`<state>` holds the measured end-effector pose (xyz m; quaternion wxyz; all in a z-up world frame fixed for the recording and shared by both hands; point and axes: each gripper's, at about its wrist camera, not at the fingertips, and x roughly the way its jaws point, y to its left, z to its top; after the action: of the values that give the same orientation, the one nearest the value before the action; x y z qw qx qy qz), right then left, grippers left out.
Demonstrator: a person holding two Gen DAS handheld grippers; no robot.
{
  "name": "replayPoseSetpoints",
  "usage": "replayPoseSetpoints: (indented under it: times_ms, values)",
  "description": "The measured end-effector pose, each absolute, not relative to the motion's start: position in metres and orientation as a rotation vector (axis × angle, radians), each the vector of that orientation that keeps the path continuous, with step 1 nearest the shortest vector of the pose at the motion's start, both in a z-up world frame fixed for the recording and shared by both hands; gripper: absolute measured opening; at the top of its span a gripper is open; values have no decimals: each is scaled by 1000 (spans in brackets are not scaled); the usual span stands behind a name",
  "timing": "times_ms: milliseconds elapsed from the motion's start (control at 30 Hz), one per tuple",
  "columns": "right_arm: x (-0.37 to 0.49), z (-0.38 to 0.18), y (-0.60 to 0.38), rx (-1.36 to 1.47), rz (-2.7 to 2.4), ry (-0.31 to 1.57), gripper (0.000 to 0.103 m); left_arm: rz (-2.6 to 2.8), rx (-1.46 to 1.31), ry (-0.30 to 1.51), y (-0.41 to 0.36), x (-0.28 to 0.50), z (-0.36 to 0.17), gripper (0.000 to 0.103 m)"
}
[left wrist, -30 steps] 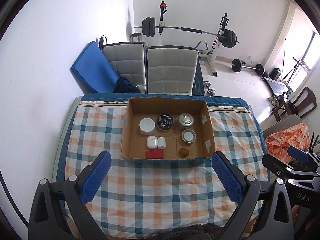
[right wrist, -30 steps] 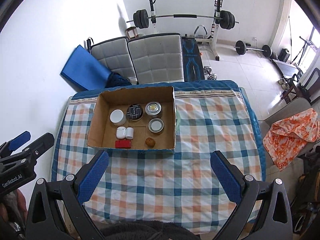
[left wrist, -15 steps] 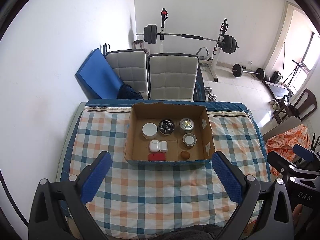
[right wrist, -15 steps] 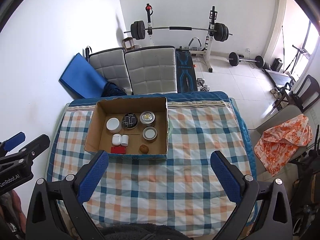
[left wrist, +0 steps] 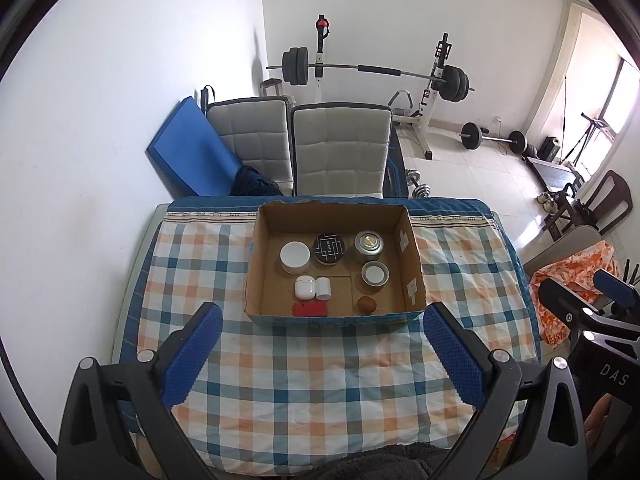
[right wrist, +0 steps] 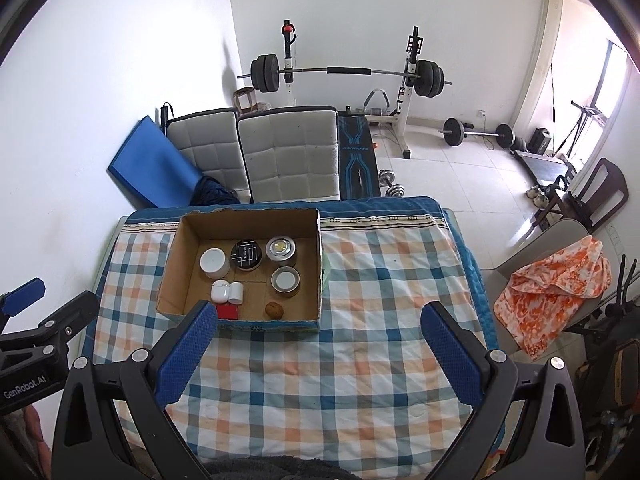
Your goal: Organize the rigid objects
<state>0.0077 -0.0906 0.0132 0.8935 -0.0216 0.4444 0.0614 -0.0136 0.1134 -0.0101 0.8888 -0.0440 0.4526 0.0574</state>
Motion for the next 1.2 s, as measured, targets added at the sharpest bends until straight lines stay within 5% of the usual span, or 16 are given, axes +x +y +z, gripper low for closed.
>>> replayPoseSetpoints:
  times_ms: [1200]
  values:
    - [14, 10, -80, -39, 153, 916, 103, 120, -89, 933, 117, 1, -7, 103]
